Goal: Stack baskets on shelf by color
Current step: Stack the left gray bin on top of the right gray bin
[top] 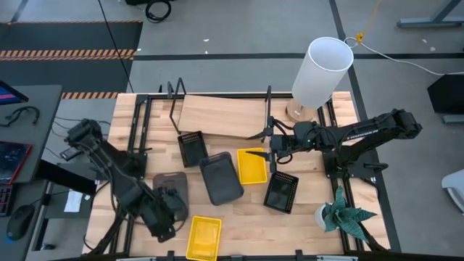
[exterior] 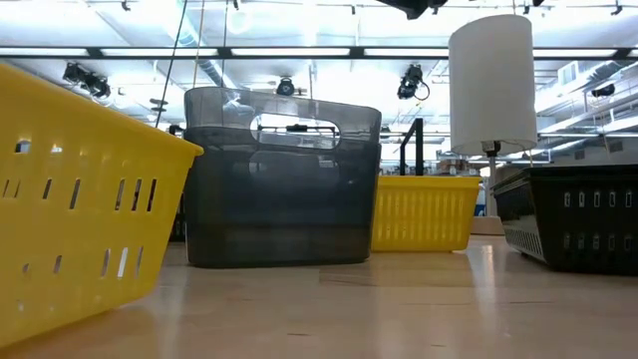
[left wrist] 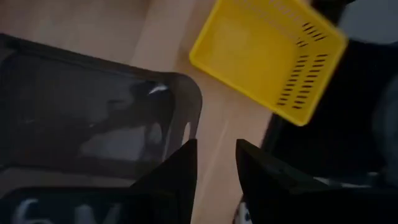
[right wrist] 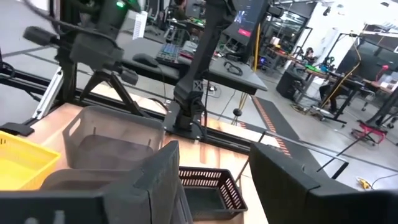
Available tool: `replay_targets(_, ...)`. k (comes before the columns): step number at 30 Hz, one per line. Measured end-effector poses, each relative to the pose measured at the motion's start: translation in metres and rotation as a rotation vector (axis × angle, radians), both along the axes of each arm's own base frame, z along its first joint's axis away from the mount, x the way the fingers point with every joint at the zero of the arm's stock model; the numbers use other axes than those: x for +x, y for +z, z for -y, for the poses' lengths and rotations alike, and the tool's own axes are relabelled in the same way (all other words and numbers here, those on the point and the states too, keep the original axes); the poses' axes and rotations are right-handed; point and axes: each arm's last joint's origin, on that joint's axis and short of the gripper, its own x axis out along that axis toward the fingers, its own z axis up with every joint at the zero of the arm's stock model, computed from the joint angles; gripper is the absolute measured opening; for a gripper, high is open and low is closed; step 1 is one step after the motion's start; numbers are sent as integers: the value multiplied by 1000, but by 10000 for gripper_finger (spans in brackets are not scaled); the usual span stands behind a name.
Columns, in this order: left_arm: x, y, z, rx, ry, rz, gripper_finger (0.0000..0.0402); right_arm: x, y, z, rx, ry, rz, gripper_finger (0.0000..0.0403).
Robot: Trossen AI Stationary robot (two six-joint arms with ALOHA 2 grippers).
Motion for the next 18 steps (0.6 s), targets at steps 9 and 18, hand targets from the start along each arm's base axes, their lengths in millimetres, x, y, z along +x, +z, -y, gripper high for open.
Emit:
replay_targets(9,14,-32,27,161,-26,-196,151,1,-2,-1,19,5,-10,199)
replay_targets(18,19,-47,35,183,-41,-215,266,8,-10,-3,52,29,-44,199)
